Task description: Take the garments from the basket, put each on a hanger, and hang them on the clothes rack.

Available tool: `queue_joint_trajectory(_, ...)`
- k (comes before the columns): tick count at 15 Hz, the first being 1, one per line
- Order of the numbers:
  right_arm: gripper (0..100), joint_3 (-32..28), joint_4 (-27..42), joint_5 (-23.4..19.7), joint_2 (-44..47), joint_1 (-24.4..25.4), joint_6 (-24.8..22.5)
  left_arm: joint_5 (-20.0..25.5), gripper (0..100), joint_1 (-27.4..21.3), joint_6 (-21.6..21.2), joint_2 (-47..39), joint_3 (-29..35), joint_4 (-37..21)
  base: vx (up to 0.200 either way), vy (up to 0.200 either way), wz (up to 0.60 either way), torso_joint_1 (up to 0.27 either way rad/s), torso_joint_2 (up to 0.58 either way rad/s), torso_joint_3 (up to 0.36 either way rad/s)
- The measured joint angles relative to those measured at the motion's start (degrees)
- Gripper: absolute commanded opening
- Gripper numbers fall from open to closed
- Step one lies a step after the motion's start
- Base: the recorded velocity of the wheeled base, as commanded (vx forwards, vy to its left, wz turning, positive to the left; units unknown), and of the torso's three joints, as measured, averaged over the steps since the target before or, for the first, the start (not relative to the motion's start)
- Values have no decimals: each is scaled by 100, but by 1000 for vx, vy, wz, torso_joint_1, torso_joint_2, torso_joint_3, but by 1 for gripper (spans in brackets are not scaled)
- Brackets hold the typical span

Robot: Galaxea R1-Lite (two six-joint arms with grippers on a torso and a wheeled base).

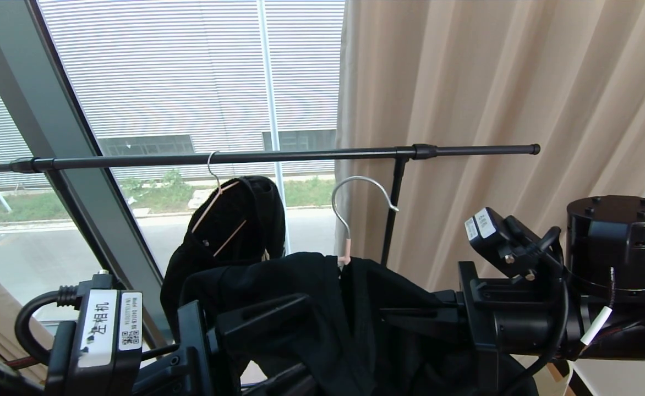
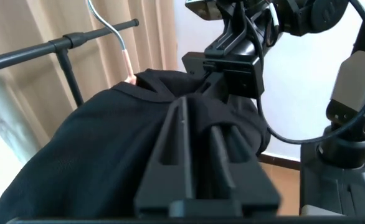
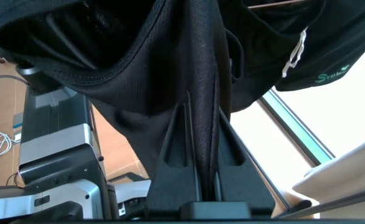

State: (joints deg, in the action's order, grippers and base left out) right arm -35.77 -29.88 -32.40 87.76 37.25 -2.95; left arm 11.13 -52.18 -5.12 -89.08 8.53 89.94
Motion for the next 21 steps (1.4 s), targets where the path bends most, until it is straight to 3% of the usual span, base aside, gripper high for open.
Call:
queue_joint_trajectory(8,0,62,2,-2,-107,-116,-11,-27,100,80,-73,41,-11,-2,0,0,0,0,0,0)
queue_joint_trajectory(10,0,79,7,0,-113,-137,-11,-43,100,174,-279,171,67,-299,0,0,0,0,0,0)
queue_joint_trajectory(12,0,105,2,-2,-122,-145,-22,-68,100,257,-394,388,254,-1059,0,0,0,0,0,0)
queue_joint_trajectory(16,0,110,2,-24,-129,-211,-44,-106,100,472,-689,1069,1591,-5048,0,0,0,0,0,0)
queue_joint_trajectory(17,0,116,0,-35,-133,-222,-46,-104,100,533,-816,1234,2015,-5694,0,0,0,0,0,0)
queue_joint_trajectory(19,0,145,0,-126,-138,-239,-128,-106,100,649,-1053,1530,2699,-6517,0,0,0,0,0,0)
queue_joint_trajectory(21,0,210,-20,-296,-140,-311,-284,-99,100,722,-1130,1805,2881,-6633,0,0,0,0,0,0)
